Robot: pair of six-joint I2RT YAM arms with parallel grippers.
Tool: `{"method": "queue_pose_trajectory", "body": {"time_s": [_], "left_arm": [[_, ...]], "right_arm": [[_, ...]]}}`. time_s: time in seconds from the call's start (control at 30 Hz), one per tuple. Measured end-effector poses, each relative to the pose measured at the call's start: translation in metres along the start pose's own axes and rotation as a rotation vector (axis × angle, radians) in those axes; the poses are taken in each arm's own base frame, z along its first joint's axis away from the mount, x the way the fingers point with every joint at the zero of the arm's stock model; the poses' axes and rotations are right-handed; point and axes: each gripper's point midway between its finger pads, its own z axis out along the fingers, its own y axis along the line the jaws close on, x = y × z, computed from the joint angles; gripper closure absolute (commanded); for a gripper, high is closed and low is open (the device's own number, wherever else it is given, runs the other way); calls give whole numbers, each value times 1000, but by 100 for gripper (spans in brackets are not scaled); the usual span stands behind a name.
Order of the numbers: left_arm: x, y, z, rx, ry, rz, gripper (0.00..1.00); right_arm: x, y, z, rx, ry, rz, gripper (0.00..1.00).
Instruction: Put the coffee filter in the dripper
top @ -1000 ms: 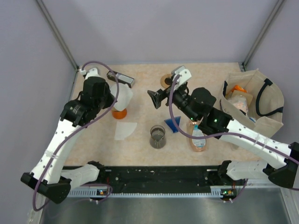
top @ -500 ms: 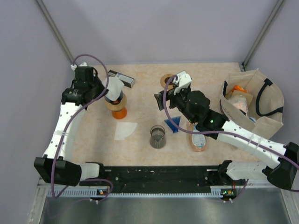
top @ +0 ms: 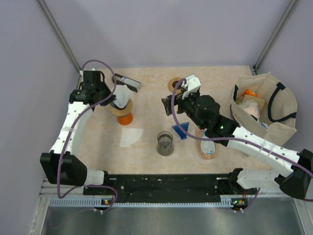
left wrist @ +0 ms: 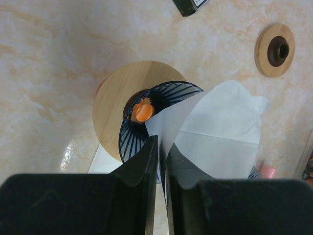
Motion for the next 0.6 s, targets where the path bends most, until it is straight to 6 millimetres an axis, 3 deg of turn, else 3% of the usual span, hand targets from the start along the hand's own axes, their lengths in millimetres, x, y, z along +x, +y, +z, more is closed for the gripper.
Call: {"method": "queue_pose_trajectory", "body": {"time_s": [0.37,0.53,0.6], "left_arm": [[2,12,-2,-56,14,34,31],[-21,3,-24,-40,-55,65,6],[-33,-6,-39,-7,-101,83,4]], "right_arm": [[2,0,0,-3,4,-1,1],[2,0,0,-2,5,-1,1],[2,0,0,-2,5,-1,1]]}}
